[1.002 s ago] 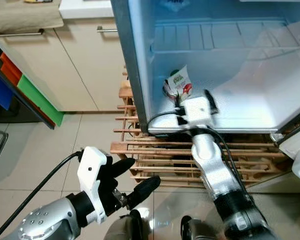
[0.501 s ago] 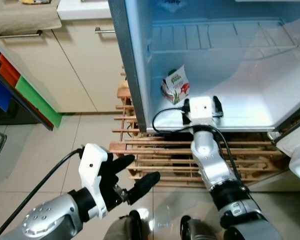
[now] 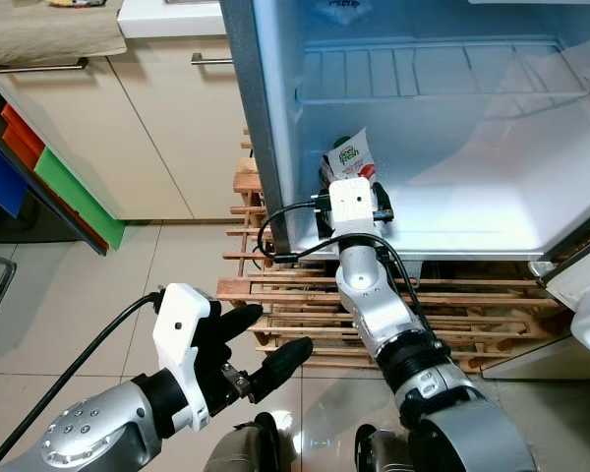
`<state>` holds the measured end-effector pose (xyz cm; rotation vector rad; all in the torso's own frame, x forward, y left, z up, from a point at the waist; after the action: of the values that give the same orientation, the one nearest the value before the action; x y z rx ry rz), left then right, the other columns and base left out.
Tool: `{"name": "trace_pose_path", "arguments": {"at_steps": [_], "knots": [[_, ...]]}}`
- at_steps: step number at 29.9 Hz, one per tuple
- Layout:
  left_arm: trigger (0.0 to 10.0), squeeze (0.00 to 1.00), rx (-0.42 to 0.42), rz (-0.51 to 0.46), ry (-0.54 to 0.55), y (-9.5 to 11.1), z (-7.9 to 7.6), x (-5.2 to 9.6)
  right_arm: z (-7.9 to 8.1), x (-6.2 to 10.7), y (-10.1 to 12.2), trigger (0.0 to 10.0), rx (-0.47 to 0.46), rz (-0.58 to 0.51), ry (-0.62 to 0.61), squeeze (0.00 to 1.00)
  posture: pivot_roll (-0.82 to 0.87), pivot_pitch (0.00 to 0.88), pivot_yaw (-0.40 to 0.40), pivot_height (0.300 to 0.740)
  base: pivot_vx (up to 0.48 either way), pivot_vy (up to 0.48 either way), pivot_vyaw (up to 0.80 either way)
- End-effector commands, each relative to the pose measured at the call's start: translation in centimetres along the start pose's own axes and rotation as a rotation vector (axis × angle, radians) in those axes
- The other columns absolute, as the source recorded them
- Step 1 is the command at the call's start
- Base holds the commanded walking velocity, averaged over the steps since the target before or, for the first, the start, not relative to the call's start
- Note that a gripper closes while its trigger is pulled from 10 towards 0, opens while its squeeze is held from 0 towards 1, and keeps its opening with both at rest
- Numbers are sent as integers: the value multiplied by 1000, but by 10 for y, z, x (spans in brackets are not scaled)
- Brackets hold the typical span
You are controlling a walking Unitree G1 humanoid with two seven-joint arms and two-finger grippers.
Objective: Restocking fridge
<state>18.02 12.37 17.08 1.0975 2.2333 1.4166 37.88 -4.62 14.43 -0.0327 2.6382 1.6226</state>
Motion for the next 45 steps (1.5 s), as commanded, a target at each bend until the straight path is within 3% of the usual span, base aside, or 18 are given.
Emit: {"name": "trace_pose_path", "arguments": {"at_steps": [1,4,12,16,17,20,22,26,34,45], "knots": [[10000,0,-1,13,13,-3,0,2,7,1,5,10000,-19,-3,11,0,112,279,82,740,0,0,0],[10000,0,2,13,14,-3,0,2,9,-2,9,10000,-29,-17,30,0,115,279,81,740,0,0,0],[10000,0,8,13,15,-6,-1,2,-22,0,7,10000,-85,-58,-102,0,96,281,69,740,0,0,0],[10000,0,13,16,10,-7,-1,1,-27,17,22,10000,-160,-188,-59,0,84,274,71,740,0,0,0],[10000,0,14,20,7,-8,0,1,-31,25,31,10000,-161,-263,-40,0,84,274,71,740,0,0,0],[10000,0,15,28,2,-10,1,-1,-40,33,32,10000,-145,-293,-53,0,59,265,72,740,0,0,0],[10000,0,-2,35,-10,-13,1,-5,-54,35,12,10000,-96,-230,-100,0,40,257,75,740,0,0,0],[10000,0,-58,55,-49,-13,-2,-13,-60,27,-22,10000,-23,-111,-131,0,33,247,88,740,0,0,0],[10000,0,-80,40,-36,-11,0,-14,-56,20,-34,10000,57,-63,-125,0,48,236,95,740,0,0,0],[10000,0,-80,29,-14,-10,2,-11,-9,19,-25,10000,7,-35,-6,0,70,235,89,740,0,0,0]]}}
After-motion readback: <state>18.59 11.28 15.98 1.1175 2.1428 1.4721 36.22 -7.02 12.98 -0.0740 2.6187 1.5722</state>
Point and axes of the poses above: a point about 5 cm out from each wrist's last joint towards the gripper, its own x axis pointing back from the gripper into the wrist, its own y axis along the axis of the wrist's last joint, z = x × y, the point moved 1 cm from there along -x, pointing out of the wrist towards the gripper, and after that the axes turned 13 degrees about x, right-handed, at the moved point
